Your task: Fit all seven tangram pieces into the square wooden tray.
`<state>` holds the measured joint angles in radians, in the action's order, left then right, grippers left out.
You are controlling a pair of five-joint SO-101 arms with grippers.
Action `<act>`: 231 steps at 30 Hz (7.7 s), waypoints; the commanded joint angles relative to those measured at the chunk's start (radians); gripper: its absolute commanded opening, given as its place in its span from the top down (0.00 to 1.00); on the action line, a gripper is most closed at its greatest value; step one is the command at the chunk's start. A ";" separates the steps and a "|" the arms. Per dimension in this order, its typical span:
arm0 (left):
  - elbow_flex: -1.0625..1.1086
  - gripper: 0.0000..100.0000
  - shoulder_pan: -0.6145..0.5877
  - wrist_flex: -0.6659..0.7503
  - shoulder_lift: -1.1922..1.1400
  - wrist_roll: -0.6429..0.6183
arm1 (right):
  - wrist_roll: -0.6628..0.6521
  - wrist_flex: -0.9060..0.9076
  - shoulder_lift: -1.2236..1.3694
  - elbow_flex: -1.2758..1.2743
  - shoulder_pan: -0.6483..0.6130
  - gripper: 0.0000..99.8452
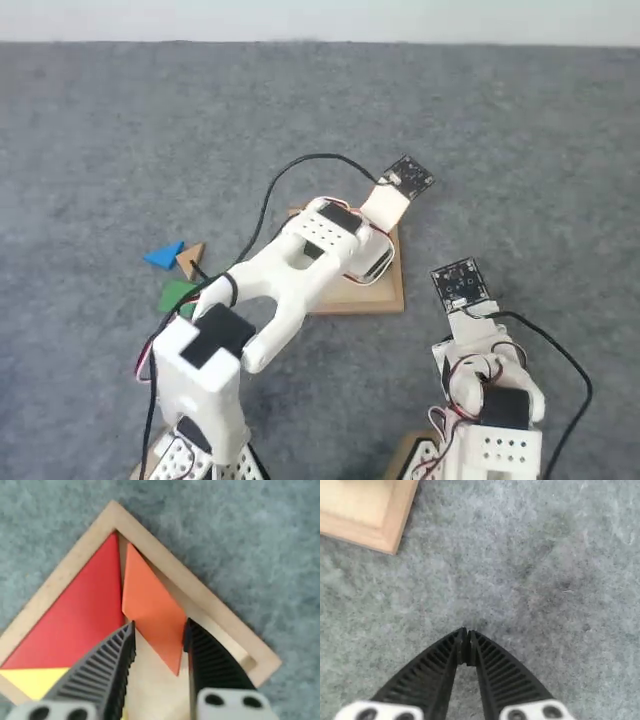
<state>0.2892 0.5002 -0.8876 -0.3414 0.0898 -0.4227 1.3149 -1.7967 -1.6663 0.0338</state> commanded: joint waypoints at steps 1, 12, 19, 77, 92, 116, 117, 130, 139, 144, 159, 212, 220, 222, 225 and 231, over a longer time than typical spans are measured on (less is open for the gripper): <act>-0.077 0.85 0.003 0.015 -0.018 0.009 | -0.008 0.001 -0.016 -0.017 -0.004 0.99; -0.165 0.85 0.006 0.020 -0.074 0.003 | -0.008 0.001 -0.016 -0.017 -0.004 0.99; -0.131 0.85 0.006 -0.041 0.071 0.003 | -0.008 0.001 -0.016 -0.017 -0.004 0.99; 0.214 0.79 -0.842 -0.276 0.376 0.379 | -0.008 0.001 -0.016 -0.017 -0.004 0.99; -0.033 0.79 -0.852 -0.282 0.048 0.339 | -0.008 0.001 -0.016 -0.017 -0.004 0.99; -0.058 0.79 -0.833 -0.310 0.009 0.356 | -0.008 0.001 -0.016 -0.017 -0.004 0.99; -0.059 0.79 -0.825 -0.311 0.002 0.356 | -0.008 0.001 -0.016 -0.017 -0.004 0.99; -0.107 0.87 -0.818 -0.417 -0.091 0.348 | -0.008 0.001 -0.016 -0.017 -0.004 0.99; -0.107 0.88 -0.741 -0.500 0.083 0.278 | -0.008 0.001 -0.016 -0.017 -0.004 0.99; -0.105 0.88 -0.617 -0.597 0.255 0.213 | -0.008 0.001 -0.016 -0.017 -0.004 0.99; -0.127 0.88 -0.083 -0.460 0.178 -0.130 | -0.008 0.001 -0.016 -0.017 -0.004 0.99; -0.499 0.82 -0.071 -0.459 -0.204 -0.318 | -0.008 0.001 -0.016 -0.017 -0.004 0.99; -0.231 0.82 0.000 -0.345 0.121 -0.229 | -0.008 0.001 -0.016 -0.017 -0.004 0.99; -0.054 0.82 0.020 -0.219 0.253 -0.193 | -0.008 0.001 -0.016 -0.017 -0.004 0.99; 0.176 0.85 -0.005 -0.084 0.410 -0.149 | -0.008 0.001 -0.016 -0.017 -0.004 0.99; 0.414 0.97 -0.137 0.017 0.517 -0.061 | -0.008 0.001 -0.016 -0.017 -0.004 0.99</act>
<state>0.5961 0.4312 -0.9536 0.0775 -0.0483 -0.4227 1.3149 -1.7967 -1.6663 0.0338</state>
